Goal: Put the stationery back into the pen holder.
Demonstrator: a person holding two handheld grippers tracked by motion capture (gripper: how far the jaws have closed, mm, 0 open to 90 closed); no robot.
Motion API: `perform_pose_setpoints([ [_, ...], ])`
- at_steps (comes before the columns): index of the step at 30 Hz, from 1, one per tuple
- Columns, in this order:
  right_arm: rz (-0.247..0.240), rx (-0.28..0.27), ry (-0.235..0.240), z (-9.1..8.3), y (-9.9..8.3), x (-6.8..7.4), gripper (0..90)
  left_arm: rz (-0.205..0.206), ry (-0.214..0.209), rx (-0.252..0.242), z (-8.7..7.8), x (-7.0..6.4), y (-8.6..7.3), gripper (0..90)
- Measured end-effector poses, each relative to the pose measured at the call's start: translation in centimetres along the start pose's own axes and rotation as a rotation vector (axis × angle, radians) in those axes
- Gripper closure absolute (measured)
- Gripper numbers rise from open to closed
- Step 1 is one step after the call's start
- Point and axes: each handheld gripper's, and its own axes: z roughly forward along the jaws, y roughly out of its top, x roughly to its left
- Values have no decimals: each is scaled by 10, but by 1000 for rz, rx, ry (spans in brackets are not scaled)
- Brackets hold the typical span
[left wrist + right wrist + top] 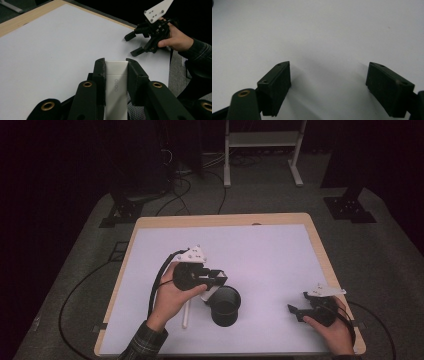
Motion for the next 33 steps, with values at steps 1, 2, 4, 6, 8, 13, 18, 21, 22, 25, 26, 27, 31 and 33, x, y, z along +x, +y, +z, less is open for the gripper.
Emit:
perform_pose_setpoints([
  [1, 0, 0, 0, 0, 0, 0, 189, 1, -3, -1, 1, 0, 0, 709],
  [2, 0, 0, 0, 0, 0, 0, 189, 1, -3, -1, 1, 0, 0, 709],
  [4, 0, 0, 0, 0, 0, 0, 189, 10, -6, 0, 3, -1, 1, 709],
  [6, 0, 0, 0, 0, 0, 0, 189, 12, -16, -2, 5, -2, 1, 709],
  [8, 0, -1, 0, 0, 0, 0, 189, 12, -20, -2, 6, -2, 2, 709],
  [13, 0, -1, -1, 0, 0, 0, 189, 16, -26, -4, 9, -4, 3, 709],
  [18, 0, 0, 0, 0, 0, 0, 189, 17, -32, 2, 13, -4, 3, 709],
  [21, -1, 0, 0, 0, 0, 0, 189, 17, -36, 3, 17, -6, 2, 708],
  [22, -1, 0, 0, 0, 0, 0, 189, 17, -38, 8, 18, -6, 2, 708],
  [25, -1, -1, 0, 0, 0, 0, 189, 20, -41, 15, 21, -6, 0, 708],
  [26, -1, -1, 0, 0, 0, 0, 189, 20, -41, 15, 21, -6, 0, 708],
  [27, -1, -1, -1, 0, 0, 0, 189, 22, -41, 21, 22, -6, 0, 708],
  [31, -1, -1, -1, 0, 0, 0, 189, 30, -39, 41, 26, -7, -2, 708],
  [33, -1, 0, -1, 0, 0, 0, 189, 31, -42, 58, 29, -7, -5, 709],
])
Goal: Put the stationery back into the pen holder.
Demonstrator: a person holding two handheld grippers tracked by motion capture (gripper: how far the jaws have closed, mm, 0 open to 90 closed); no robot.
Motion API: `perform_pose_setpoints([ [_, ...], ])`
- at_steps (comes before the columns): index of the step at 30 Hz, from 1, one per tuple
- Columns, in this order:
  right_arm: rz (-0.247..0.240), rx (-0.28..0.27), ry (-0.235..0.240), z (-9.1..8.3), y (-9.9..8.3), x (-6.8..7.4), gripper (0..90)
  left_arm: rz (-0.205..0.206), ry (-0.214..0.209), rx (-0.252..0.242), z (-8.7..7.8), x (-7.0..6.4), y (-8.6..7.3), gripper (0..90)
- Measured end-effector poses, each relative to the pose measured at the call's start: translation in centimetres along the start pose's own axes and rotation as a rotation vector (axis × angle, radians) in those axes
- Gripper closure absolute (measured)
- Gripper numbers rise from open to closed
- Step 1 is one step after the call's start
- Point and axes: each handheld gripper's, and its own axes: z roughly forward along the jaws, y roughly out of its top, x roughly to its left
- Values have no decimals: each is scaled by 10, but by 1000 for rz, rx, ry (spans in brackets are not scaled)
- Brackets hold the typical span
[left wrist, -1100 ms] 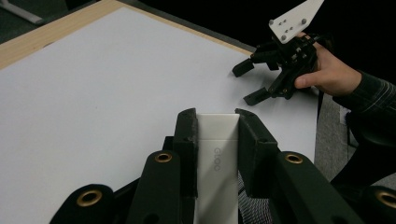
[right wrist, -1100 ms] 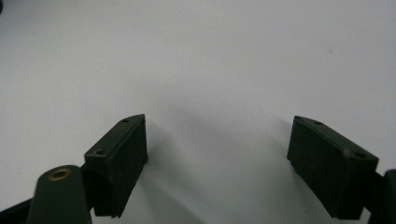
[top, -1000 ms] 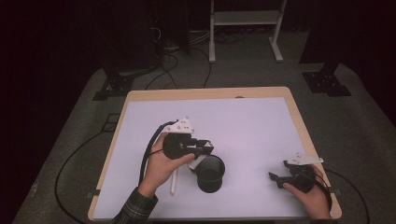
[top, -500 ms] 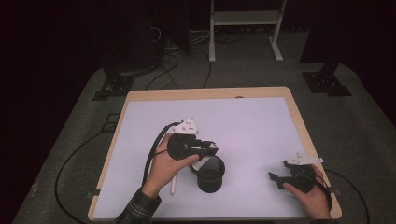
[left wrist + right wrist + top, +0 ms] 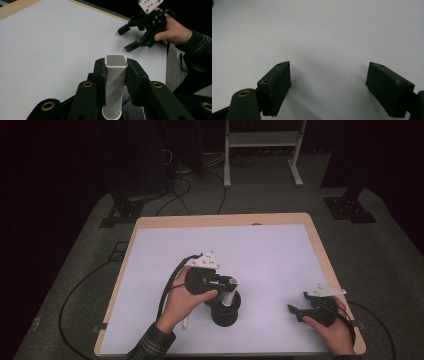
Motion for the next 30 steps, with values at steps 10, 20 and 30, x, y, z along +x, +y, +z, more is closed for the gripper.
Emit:
perform_pose_setpoints([
  [10, -1, 0, 0, 0, 0, 0, 189, -14, 0, 31, 3, 0, -10, 708],
  [20, 0, 0, 0, 0, 0, 0, 189, -25, 4, 74, 10, 2, -21, 708],
  [30, -1, 0, 0, 0, 0, 0, 189, -16, 8, 111, 18, 1, -24, 707],
])
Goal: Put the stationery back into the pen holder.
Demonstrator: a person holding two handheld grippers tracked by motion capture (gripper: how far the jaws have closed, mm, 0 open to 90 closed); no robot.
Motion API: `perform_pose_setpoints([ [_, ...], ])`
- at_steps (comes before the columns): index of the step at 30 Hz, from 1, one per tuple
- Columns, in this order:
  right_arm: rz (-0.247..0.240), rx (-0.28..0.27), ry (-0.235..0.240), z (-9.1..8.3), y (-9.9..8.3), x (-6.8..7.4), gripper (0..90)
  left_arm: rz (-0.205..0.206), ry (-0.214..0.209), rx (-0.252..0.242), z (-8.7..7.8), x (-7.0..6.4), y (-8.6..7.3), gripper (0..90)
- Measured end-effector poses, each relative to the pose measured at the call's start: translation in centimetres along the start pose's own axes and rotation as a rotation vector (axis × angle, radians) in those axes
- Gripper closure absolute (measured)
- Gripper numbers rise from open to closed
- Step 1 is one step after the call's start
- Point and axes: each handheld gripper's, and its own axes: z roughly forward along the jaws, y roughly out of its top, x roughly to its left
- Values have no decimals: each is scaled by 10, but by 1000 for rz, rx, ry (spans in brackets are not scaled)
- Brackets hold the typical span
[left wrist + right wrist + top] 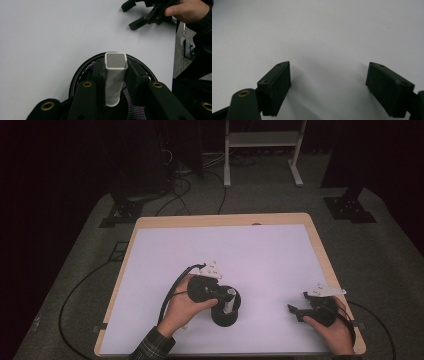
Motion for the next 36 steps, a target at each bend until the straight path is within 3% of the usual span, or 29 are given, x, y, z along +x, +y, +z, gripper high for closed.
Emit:
perform_pose_setpoints([
  [11, 0, 0, 0, 0, 0, 0, 189, -5, -15, 17, 6, 0, -4, 703],
  [22, 0, 0, 0, 0, 0, 0, 189, 9, -14, 19, 1, -3, -4, 684],
  [36, 0, 0, 0, 0, 0, 0, 189, 4, 12, -25, -25, -7, -5, 651],
])
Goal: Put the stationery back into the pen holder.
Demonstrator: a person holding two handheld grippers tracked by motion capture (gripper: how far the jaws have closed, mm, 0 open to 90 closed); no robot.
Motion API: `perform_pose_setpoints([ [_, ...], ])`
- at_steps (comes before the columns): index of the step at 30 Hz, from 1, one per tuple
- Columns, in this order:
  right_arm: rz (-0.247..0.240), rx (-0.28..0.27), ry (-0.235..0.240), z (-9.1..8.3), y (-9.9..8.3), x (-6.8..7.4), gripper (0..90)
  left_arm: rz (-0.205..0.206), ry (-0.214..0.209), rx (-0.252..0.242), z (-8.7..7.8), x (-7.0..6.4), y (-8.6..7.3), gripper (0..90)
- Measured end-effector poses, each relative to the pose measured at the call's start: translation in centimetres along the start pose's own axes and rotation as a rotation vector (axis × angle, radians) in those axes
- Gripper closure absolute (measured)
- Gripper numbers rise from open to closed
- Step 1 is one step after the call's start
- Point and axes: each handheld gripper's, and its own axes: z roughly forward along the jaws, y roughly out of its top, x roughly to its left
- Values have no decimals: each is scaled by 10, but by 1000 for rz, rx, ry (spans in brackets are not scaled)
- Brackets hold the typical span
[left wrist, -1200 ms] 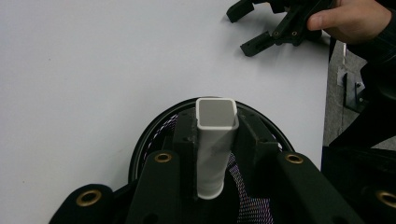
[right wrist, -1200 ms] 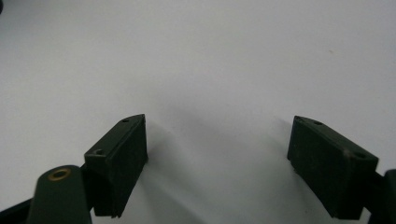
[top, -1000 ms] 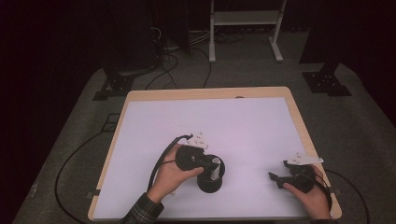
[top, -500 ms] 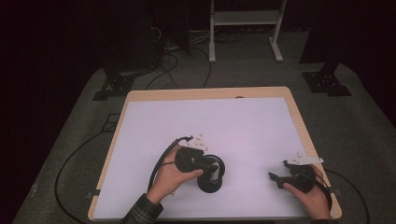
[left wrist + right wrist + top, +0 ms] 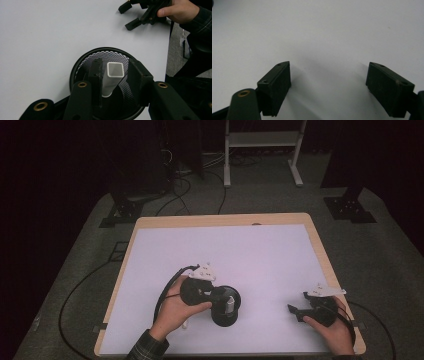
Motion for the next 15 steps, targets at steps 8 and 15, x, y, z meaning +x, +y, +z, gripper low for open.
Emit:
perform_pose_setpoints([
  [8, 1, 0, 0, 0, 0, 0, 189, -15, 56, -8, -20, 9, -8, 641],
  [15, 1, 0, 0, 0, 0, 0, 189, -43, 101, -15, -35, 18, -19, 638],
])
